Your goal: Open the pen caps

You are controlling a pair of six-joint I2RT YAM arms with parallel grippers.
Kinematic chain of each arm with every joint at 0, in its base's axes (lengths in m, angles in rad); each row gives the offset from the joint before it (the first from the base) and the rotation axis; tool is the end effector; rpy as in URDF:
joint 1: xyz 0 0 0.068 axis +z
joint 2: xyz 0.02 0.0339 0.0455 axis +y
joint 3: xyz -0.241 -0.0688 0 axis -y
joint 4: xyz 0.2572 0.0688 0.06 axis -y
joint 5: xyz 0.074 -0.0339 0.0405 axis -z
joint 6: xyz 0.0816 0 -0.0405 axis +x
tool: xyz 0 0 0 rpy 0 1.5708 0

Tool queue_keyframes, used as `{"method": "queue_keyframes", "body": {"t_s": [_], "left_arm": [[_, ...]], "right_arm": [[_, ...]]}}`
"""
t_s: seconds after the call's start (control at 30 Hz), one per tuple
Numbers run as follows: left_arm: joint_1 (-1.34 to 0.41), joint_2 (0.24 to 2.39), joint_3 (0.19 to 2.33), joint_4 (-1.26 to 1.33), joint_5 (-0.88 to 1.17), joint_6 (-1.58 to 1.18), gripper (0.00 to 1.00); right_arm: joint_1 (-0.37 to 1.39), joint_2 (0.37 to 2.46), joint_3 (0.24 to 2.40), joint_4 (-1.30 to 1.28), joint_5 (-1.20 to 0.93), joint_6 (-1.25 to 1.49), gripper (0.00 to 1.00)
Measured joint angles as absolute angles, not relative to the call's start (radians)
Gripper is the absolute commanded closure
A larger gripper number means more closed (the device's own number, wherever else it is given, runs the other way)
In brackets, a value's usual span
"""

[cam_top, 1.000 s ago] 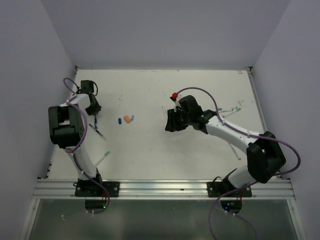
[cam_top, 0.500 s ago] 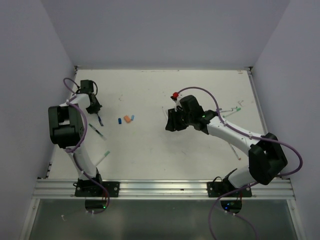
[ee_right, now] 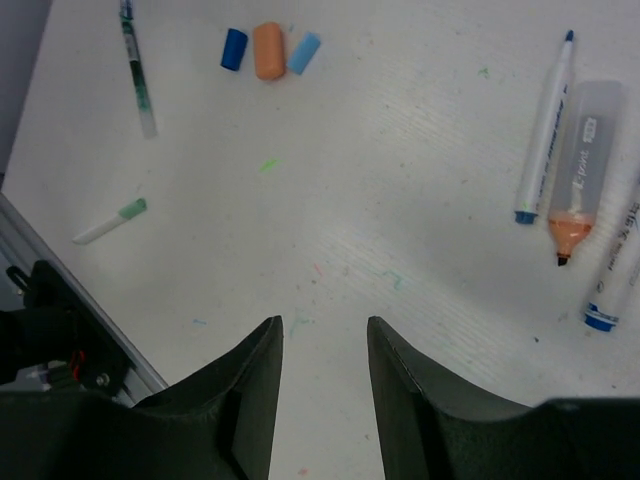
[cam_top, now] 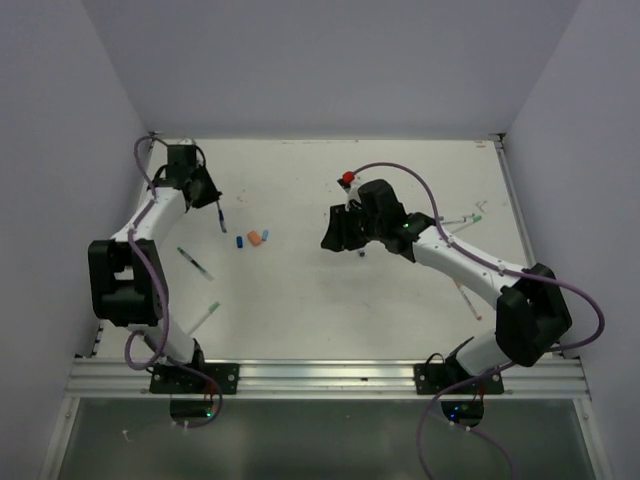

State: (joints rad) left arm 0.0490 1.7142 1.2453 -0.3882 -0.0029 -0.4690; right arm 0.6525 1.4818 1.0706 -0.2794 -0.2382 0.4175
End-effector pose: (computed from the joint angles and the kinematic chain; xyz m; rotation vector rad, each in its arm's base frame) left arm 0.4123 0.0205 0.1717 -0.6253 2.3550 -0.1859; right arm 0.2875 0.2439 0.2081 -0.4111 2.3417 0.8143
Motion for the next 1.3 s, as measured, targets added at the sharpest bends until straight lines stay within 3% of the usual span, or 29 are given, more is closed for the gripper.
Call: {"method": "queue_keyframes", "body": {"t_s": [0.23, 0.47, 0.9, 1.1, 1.23, 1.3], "left_arm": [[-0.186, 1.543, 1.143, -0.325, 0.138, -0.551, 1.00], [-0.330, 1.517, 1.070, -0.279, 0.189, -0.644, 1.00], [-0.392, 1.515, 1.060, -0.206, 0.230, -0.701, 1.00], [-0.396, 1.515, 1.060, -0.189, 0.242, -0.717, 1.00], [-0.398, 1.515, 1.060, -0.187, 0.242, -0.719, 1.00], [-0.398, 1.515, 1.060, -0.186, 0.237, -0.718, 0.95]], "right_arm": [[0.654, 1.568, 1.100, -0.102, -0.344, 0.500, 0.53], [0.657, 1.637, 1.097, 0.063, -0.360, 0.583, 0.52], [0.691, 1.737, 1.090, 0.218, -0.360, 0.691, 0.55], [0.696, 1.766, 1.090, 0.250, -0.360, 0.708, 0.67], [0.696, 1.787, 1.090, 0.263, -0.359, 0.725, 0.98], [0.690, 1.797, 1.090, 0.265, -0.362, 0.735, 1.00]]}}
